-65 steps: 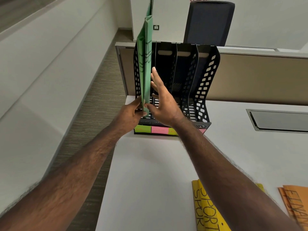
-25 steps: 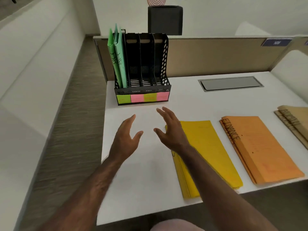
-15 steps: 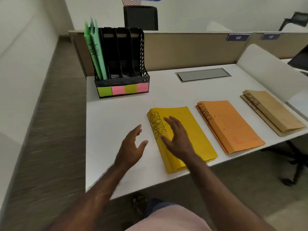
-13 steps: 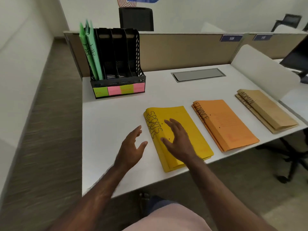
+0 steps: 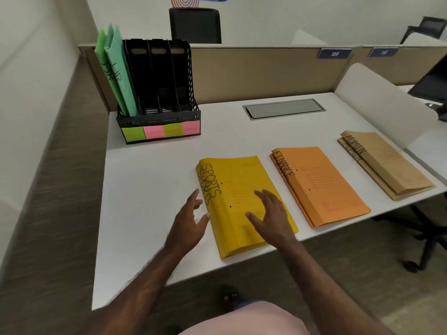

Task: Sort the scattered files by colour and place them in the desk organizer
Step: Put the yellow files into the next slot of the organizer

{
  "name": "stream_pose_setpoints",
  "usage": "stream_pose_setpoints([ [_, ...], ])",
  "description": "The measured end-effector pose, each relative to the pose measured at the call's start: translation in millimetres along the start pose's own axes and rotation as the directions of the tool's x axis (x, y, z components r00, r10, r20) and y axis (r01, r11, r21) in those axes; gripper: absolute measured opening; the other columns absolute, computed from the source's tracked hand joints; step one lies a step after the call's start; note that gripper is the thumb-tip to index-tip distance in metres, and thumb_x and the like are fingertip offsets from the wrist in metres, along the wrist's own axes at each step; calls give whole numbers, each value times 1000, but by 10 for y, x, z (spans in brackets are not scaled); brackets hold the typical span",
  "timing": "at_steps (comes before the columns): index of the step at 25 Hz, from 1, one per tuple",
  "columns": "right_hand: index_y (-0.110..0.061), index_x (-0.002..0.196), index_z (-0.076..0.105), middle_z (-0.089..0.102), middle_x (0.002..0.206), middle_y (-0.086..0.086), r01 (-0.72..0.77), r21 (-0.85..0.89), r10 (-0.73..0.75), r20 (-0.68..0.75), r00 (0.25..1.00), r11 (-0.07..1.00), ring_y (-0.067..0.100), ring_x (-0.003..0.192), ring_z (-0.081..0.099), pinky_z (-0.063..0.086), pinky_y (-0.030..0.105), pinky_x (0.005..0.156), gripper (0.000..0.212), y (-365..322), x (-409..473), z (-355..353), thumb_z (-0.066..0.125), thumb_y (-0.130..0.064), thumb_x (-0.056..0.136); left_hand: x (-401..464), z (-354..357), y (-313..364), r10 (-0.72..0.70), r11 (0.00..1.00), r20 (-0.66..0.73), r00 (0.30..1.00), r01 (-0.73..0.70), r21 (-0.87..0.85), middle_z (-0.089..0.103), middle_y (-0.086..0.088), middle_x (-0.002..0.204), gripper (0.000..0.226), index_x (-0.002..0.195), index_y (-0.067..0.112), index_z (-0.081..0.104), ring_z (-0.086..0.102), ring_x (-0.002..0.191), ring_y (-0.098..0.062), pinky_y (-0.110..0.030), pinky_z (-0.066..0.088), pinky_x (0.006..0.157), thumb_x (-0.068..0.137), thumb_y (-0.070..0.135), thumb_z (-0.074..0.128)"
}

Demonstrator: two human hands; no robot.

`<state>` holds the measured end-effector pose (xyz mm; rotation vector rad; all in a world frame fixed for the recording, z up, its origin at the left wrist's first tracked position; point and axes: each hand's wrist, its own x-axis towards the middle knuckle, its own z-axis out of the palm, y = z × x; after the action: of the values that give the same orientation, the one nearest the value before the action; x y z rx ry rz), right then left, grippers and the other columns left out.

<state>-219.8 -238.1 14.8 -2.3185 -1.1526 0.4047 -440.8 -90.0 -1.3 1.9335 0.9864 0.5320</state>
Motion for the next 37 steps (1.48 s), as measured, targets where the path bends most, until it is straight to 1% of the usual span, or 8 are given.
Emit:
stream_pose_setpoints([
  [9,-30,164,30,21,174,8,-111,-18,112,156,981,994,31,160,22,29,53,126,86,537,256,-135,71,-58,94,159,463,140,-303,953,3,953,303,-33,51,-14,156,84,163,18,30,59,135,-31,-45,54,102,96,43,74],
  [16,-28,165,29,20,174,11,-127,-44,134,229,964,991,33,160,21,27,53,126,93,796,393,-91,68,-69,91,260,591,198,-441,896,-56,896,435,-91,56,-15,149,71,156,11,43,61,128,-29,-36,51,95,98,40,72],
  [19,-27,163,32,20,173,12,-153,-29,156,210,965,988,35,157,26,34,54,123,92,822,462,-114,68,-70,90,305,618,250,-502,857,-60,863,487,-170,59,-15,143,66,153,10,46,61,126,-30,-47,55,104,99,39,71],
  [24,-23,159,41,41,160,13,-137,-95,155,231,960,986,34,147,38,40,49,115,87,862,620,-196,70,-68,90,370,647,296,-616,734,-31,787,560,-383,57,-14,148,71,154,8,45,59,129,-31,-52,53,108,98,43,71],
  [29,-23,154,48,45,152,12,-90,-151,129,273,953,984,33,141,40,42,46,112,82,894,684,-258,69,-69,89,427,704,381,-653,667,52,756,606,-433,55,-15,151,82,157,11,43,58,129,-35,-51,54,101,91,48,77],
  [33,-24,151,51,45,151,11,-58,-155,101,285,953,986,32,139,41,42,45,111,76,926,647,-271,66,-69,92,457,792,461,-625,561,181,760,598,-572,75,-12,127,76,137,13,64,71,113,-33,-50,60,92,75,56,79],
  [35,-24,152,50,43,155,11,-55,-128,92,297,951,990,32,141,40,41,45,112,73,925,626,-270,64,-67,94,463,794,498,-618,486,213,757,580,-654,78,-10,120,67,132,19,66,74,109,-30,-44,60,82,79,59,74],
  [37,-24,154,49,40,160,11,-60,-95,87,311,947,994,33,145,37,38,47,116,71,925,607,-274,62,-64,96,471,799,480,-607,396,236,759,547,-738,76,-10,123,55,134,24,64,72,115,-31,-48,60,87,93,60,64],
])
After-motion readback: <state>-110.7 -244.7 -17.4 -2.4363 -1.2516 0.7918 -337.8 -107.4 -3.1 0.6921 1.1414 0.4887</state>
